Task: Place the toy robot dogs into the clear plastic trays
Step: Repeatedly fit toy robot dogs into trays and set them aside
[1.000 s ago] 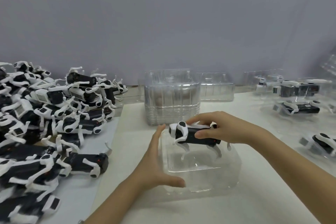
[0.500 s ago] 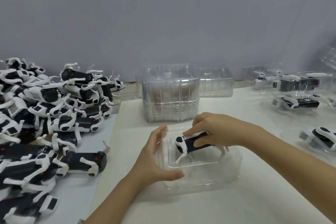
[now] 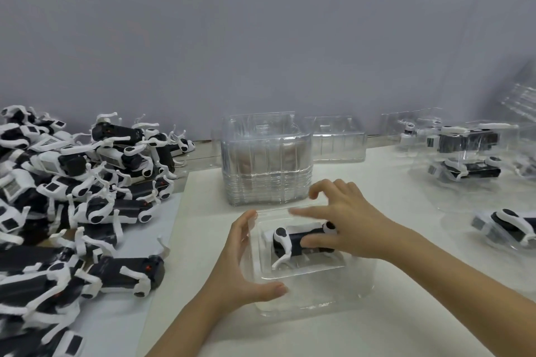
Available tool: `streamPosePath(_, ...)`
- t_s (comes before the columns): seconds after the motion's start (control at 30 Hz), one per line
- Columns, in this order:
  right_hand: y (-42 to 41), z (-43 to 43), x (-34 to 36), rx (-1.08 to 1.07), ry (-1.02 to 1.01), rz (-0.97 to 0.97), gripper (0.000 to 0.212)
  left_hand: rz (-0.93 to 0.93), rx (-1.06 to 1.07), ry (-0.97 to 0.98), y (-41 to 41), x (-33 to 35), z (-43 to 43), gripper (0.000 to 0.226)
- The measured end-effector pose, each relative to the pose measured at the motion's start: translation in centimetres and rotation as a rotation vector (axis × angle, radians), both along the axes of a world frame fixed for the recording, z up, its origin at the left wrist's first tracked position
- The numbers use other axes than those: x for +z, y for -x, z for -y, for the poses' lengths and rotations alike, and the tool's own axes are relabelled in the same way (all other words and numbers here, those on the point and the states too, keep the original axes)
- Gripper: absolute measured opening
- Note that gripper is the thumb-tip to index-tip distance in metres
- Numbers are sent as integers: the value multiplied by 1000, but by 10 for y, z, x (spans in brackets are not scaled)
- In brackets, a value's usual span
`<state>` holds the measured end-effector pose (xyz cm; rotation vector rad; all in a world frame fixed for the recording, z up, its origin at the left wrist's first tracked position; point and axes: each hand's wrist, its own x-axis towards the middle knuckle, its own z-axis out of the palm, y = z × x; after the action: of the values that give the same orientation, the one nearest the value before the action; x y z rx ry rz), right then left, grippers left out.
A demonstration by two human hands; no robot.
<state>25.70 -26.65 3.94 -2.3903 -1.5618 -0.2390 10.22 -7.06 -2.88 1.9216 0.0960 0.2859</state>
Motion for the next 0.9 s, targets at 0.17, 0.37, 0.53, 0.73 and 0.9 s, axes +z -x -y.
streamPosePath(0.17,11,25,-21,-399,-667,-893,77,-19,178,321,-15,17,5,149)
streamPosePath(0.37,23,22,-31,-186,-654,-1409,47,-141,305,496,-40,20,25,79)
streamPosePath(0.53,19,22,-34,-170,-773,-1400,94,-31,370,412,-35,22,33,48)
streamPosePath(0.73,25,18,-34,-178,-844,-1442,77,56,336,308,-28,27,34,47)
streamPosePath(0.9,29,20,-26,-167,-850,-1369,73,66,344,284,-21,44,38,46)
